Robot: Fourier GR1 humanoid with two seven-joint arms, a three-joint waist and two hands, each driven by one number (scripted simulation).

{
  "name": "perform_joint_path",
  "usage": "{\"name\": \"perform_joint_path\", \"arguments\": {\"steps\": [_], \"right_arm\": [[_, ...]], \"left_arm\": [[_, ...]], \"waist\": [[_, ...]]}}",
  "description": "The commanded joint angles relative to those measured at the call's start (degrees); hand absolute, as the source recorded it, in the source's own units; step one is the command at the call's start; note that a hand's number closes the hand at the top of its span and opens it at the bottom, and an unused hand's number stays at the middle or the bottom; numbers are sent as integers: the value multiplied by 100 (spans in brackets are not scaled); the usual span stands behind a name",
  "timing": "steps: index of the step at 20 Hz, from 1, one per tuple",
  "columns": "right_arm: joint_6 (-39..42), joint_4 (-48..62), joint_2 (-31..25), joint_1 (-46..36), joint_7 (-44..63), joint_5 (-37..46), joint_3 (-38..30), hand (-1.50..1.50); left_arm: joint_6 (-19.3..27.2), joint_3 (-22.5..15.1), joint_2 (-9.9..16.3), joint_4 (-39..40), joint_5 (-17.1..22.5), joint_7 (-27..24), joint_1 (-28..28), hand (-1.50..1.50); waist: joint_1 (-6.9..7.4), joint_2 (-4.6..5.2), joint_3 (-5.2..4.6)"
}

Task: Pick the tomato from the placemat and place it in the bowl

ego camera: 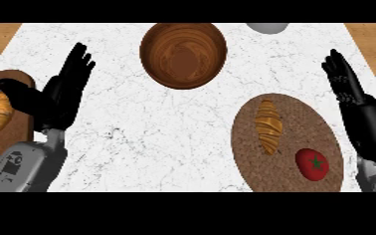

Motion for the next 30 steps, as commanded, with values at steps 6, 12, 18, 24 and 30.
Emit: {"name": "perform_joint_path", "arguments": {"steps": [6,12,18,24,30], "right_arm": [[2465,-99,-882,1184,-110,62,1762,150],[847,38,159,2188,-2217,-328,378,-150],[1366,-1095,-492,3002,-2666,-743,-564,-150],[1017,-1931,-1150,3375,-1279,-443,-1368,-150],[1576,-2038,-1632,2992,185,-779,-1533,-150]], "left_arm": [[-27,-350,-80,32,-565,-543,219,0],[107,-610,-454,8,-632,-740,804,0],[169,-698,-613,-230,-875,-353,583,0],[-69,-533,-592,59,-869,-592,588,0],[-124,-483,-672,64,-968,-483,517,0]], "waist": [[-31,-35,84],[-231,-70,103],[-122,-60,84],[-124,-51,75],[-23,-33,81]]}}
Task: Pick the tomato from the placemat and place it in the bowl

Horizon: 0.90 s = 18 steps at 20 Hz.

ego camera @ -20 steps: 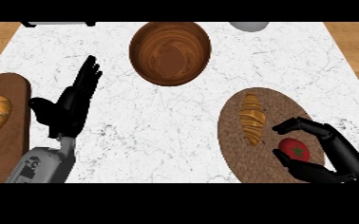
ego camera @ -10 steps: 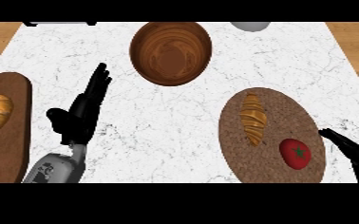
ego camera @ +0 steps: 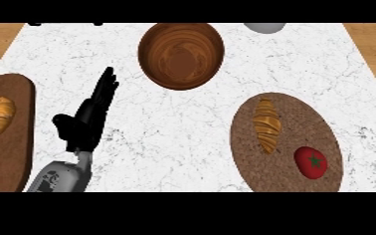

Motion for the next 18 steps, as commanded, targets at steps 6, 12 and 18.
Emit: {"name": "perform_joint_path", "arguments": {"steps": [6,12,18], "right_arm": [[428,-239,-701,-488,2165,230,297,-150],[1110,725,-497,-771,1935,783,537,-150],[1455,557,139,-833,2016,1019,477,-150]], "left_arm": [[-84,86,-232,377,-149,-259,-124,0],[-242,209,-149,-185,-127,82,64,0],[-684,628,-37,-58,-68,154,54,0]], "waist": [[62,28,2],[76,10,10],[38,3,8]]}}
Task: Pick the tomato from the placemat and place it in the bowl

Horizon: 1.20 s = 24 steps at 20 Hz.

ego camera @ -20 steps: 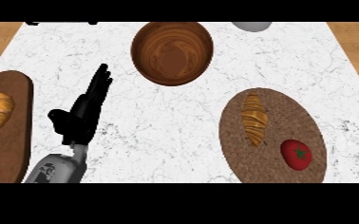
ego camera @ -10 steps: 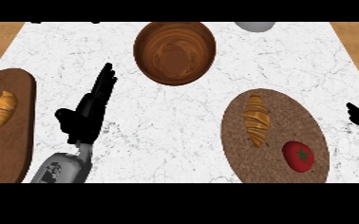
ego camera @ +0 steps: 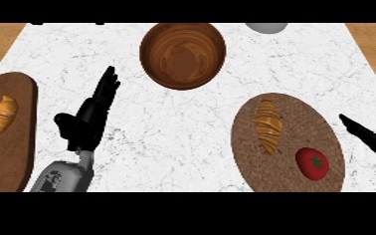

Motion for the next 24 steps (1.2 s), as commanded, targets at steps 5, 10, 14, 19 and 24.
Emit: {"name": "perform_joint_path", "arguments": {"steps": [5,10,14,19,24], "right_arm": [[763,244,564,318,-685,20,-434,-150],[1117,442,951,153,-672,-51,-739,-150],[1441,460,1118,-27,-372,-393,-939,-150],[1606,598,1592,-26,-367,24,-816,-150],[1695,1167,1949,-317,-568,461,-703,-150]], "left_arm": [[67,162,-357,264,-336,69,-281,0],[-339,367,-281,26,-202,77,13,0],[-411,421,-283,-30,-356,19,53,0],[-400,341,-486,-219,-528,38,328,0],[-505,660,-508,146,-547,173,-190,0]], "waist": [[-55,-7,-1],[-30,-7,-1],[-14,-3,-2],[-4,-4,-1],[-11,1,0]]}}
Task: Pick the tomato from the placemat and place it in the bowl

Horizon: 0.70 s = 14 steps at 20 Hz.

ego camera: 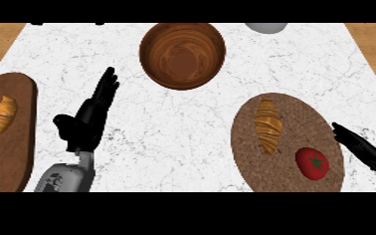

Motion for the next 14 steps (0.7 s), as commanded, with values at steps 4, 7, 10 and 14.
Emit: {"name": "perform_joint_path", "arguments": {"steps": [4,7,10,14], "right_arm": [[-164,892,629,-452,-476,946,208,-150],[18,1296,554,-500,-907,1089,-12,-150],[-342,1141,638,-330,-1122,1743,107,-150],[-746,1308,635,-494,-919,2319,216,-150]], "left_arm": [[-38,62,-132,-356,-163,445,-107,0],[-248,196,-254,297,-146,-337,-17,0],[-259,198,-220,22,-193,-63,71,0],[-386,363,-115,-55,-80,148,-140,0]], "waist": [[16,0,3],[5,5,1],[1,2,2],[6,2,2]]}}
